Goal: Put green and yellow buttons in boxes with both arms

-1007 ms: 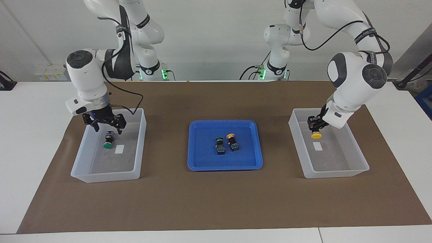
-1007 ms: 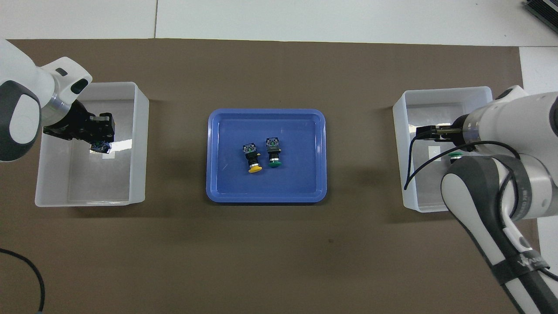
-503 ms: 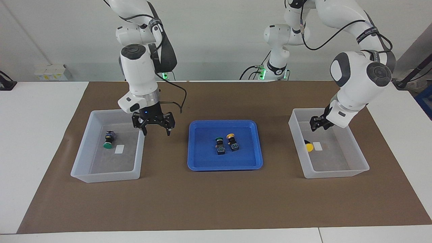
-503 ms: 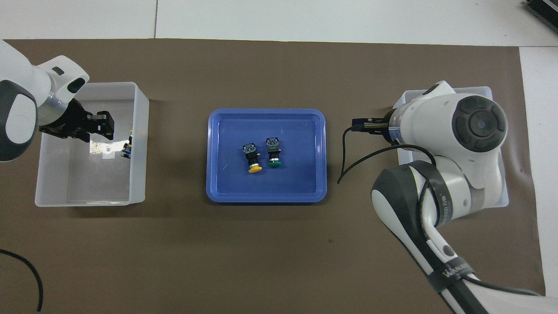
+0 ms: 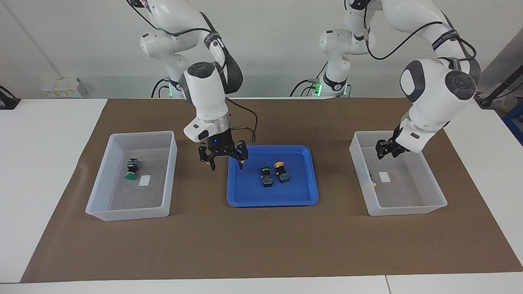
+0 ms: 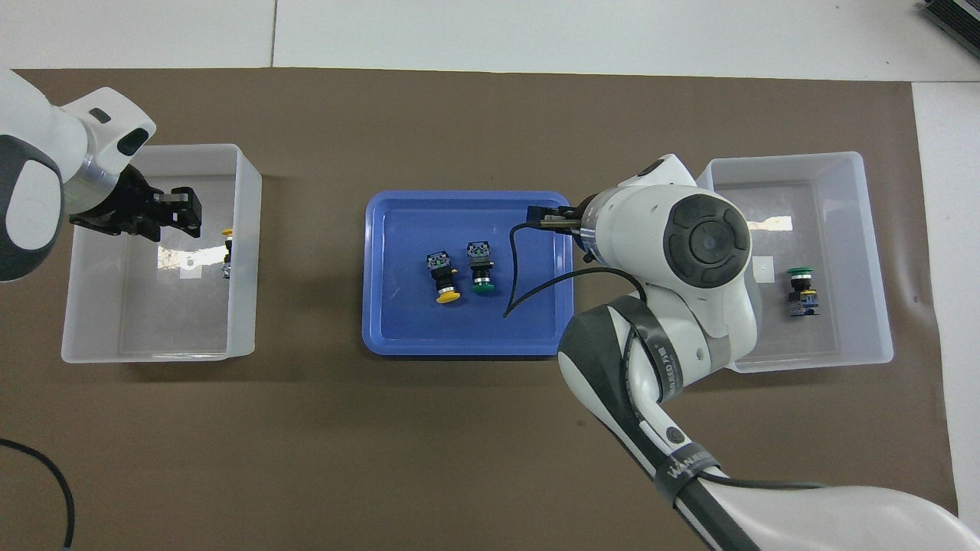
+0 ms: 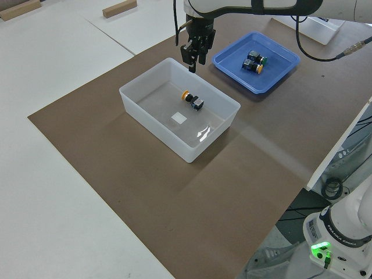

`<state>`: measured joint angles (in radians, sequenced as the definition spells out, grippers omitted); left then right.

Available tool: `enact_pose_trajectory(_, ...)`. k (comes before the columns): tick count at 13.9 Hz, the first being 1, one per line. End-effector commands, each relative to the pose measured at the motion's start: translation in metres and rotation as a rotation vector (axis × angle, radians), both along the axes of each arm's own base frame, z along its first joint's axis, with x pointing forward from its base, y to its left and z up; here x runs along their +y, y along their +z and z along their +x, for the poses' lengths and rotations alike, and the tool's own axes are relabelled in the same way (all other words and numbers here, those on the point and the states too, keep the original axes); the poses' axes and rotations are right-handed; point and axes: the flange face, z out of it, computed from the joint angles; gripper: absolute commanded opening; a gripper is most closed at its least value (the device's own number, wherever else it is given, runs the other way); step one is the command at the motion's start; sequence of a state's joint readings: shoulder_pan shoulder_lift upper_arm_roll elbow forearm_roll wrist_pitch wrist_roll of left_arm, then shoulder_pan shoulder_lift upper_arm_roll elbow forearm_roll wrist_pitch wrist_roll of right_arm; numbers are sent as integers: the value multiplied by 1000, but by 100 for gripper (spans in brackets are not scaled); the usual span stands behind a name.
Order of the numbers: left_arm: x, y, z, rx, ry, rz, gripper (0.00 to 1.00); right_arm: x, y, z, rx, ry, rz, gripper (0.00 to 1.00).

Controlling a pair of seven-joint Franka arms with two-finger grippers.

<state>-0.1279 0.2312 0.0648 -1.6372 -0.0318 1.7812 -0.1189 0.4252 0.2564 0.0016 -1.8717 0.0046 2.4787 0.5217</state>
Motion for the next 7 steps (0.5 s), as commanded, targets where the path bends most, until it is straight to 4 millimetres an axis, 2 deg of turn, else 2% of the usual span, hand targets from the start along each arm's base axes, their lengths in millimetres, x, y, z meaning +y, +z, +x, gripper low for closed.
enact_pose_trajectory(1, -26, 6, -4, -16, 42, -8, 52, 24, -16, 3, 0, -12, 50, 100)
enact_pose_trajectory(4, -53, 5, -8, -12, 98, -2, 52, 51, -40, -2, -14, -10, 71, 100)
enact_pose_trajectory(7, -77, 4, -13, -4, 157, -7, 52, 87, -62, -1, -22, -33, 100, 100)
